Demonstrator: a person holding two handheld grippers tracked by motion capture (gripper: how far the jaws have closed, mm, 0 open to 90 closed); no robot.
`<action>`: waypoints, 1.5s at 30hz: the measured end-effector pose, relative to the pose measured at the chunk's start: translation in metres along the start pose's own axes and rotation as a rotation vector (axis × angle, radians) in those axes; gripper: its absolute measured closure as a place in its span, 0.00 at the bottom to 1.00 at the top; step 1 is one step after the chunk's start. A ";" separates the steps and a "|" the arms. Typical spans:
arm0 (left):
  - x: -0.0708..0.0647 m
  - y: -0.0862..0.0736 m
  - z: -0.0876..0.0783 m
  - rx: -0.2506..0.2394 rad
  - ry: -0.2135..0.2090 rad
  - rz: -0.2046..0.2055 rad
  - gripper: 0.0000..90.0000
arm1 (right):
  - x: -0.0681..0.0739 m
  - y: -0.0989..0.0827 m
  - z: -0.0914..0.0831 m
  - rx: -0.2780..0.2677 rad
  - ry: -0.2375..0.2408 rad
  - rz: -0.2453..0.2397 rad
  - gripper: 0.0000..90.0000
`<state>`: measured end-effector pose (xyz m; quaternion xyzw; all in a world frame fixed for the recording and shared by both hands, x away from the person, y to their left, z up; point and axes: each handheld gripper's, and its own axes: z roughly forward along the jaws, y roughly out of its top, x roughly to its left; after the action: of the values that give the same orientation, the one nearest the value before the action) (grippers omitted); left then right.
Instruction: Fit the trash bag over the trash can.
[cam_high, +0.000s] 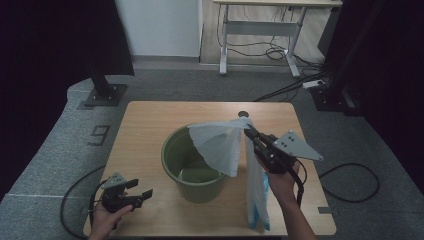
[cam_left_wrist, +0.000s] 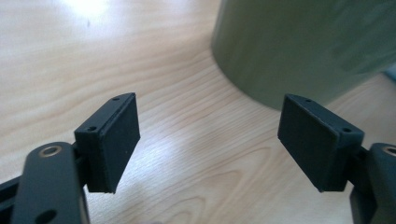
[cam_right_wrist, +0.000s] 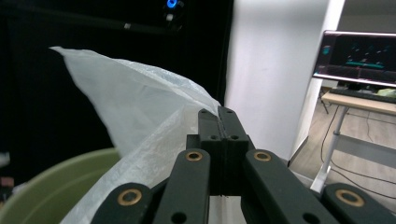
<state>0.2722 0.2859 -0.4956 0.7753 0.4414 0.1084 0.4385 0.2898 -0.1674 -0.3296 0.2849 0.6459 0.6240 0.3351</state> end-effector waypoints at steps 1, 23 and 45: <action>-0.005 0.005 -0.007 -0.013 0.007 0.018 0.24 | 0.002 -0.003 0.000 0.006 0.009 -0.003 0.99; -0.070 0.070 -0.052 -0.172 -0.093 0.187 0.29 | 0.016 -0.029 -0.005 0.067 0.087 -0.007 0.99; -0.119 0.131 -0.021 -0.142 -0.144 0.367 0.48 | 0.041 -0.034 -0.002 0.086 0.175 -0.001 0.99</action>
<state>0.2683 0.1759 -0.3557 0.8156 0.2516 0.1613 0.4955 0.2652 -0.1384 -0.3666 0.2430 0.6992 0.6179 0.2652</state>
